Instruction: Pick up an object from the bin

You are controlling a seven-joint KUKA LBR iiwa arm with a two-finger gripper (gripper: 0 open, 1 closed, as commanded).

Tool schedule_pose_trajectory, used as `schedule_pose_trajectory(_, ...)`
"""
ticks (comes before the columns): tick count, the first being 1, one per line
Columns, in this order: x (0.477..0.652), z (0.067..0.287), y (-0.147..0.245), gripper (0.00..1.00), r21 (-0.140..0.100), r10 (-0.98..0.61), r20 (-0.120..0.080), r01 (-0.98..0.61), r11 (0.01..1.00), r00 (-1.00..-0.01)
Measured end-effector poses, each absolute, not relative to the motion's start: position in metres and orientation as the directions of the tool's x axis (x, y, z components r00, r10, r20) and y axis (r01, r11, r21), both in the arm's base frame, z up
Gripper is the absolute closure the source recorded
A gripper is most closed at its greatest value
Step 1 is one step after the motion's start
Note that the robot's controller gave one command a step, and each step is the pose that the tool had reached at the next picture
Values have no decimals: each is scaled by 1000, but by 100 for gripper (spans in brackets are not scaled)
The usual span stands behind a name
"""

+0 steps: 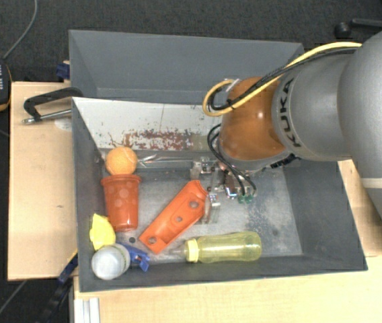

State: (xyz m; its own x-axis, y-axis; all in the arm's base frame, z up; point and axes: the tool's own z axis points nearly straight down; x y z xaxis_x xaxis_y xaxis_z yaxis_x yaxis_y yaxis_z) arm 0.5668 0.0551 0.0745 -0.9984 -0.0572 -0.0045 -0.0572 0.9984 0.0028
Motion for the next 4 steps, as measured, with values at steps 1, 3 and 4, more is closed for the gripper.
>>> schedule_pose_trajectory(1,572,73,84,0,6,-48,-6,-48,999,-999)
schedule_pose_trajectory(3,554,71,88,100,2,-346,-6,-346,938,-938)
schedule_pose_trajectory(4,563,148,92,100,3,-332,-12,-332,943,-943)
